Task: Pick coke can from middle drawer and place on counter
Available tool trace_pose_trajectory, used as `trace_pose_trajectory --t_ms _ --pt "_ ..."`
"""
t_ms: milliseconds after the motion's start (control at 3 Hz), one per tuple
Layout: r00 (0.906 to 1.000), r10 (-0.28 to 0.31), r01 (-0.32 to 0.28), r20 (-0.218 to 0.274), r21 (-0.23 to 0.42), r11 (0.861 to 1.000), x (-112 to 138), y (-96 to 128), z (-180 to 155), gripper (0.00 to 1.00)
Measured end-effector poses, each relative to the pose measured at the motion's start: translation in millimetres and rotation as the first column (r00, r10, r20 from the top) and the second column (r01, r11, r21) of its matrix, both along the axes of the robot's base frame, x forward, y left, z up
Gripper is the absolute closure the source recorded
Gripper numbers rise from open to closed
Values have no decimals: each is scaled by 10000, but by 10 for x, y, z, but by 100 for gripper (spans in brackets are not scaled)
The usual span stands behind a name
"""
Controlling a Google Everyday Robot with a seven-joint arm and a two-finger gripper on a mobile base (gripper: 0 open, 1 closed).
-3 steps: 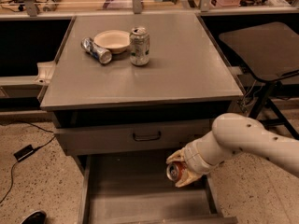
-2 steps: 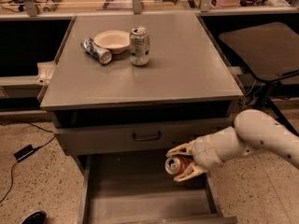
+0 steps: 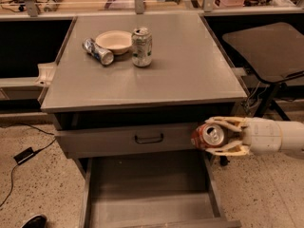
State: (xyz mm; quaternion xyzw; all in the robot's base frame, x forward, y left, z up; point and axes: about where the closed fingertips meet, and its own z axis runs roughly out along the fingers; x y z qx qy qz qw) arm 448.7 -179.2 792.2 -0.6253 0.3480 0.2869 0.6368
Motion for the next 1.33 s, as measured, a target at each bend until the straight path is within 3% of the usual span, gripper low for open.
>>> trace_pose_trajectory --t_ms 333,667,1000,1333 --pt "9998 -80 76 201 170 9998 44 -89 146 100" --pt "9980 413 -404 476 -192 9990 157 242 569 100" --pt "9942 836 -841 682 56 9964 368 492 1189 100" --pt "9958 912 -902 -83 819 9925 640 631 1586 100"
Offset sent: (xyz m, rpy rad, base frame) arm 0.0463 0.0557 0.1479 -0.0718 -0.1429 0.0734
